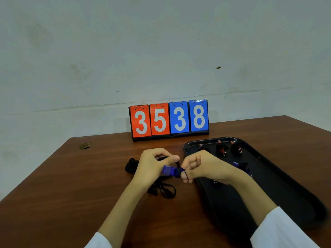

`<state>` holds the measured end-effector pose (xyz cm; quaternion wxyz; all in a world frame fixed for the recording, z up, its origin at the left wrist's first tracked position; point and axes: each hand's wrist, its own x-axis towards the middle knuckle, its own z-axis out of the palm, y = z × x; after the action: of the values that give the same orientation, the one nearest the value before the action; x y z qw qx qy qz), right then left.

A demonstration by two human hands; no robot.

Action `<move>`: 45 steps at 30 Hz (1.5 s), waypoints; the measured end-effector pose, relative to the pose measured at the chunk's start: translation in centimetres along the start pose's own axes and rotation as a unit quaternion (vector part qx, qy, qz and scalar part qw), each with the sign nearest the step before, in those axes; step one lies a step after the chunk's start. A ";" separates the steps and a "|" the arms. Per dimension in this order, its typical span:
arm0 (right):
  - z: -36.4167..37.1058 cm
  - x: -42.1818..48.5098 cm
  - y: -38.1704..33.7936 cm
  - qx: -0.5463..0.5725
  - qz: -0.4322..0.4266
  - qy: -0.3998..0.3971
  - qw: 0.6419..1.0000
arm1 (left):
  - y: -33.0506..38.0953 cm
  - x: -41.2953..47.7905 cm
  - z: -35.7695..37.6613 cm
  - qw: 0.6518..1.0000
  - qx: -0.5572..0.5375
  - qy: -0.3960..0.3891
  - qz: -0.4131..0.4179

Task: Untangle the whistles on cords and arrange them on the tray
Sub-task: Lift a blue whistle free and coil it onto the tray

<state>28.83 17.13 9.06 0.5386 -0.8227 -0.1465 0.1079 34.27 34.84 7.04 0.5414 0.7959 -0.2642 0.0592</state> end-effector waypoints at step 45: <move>0.4 1.3 2.3 -0.143 0.031 0.124 0.981 | -0.5 -0.4 1.1 0.995 0.095 0.009 0.015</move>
<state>30.20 17.05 6.75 0.4256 -0.9024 -0.0673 -0.0008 33.94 34.15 5.97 0.4645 0.8394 -0.2640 0.0996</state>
